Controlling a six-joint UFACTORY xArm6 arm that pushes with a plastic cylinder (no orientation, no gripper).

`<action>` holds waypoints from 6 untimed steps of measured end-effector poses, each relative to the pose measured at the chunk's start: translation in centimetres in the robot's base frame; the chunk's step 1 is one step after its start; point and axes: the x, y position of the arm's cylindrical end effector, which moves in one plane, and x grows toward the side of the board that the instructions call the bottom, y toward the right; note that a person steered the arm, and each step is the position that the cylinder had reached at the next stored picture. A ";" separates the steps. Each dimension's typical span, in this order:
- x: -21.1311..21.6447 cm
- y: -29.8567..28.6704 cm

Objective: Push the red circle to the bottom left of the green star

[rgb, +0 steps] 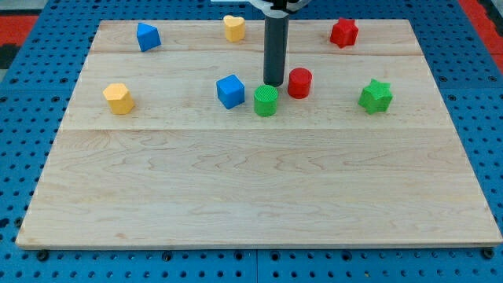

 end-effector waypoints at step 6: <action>11.0 4.1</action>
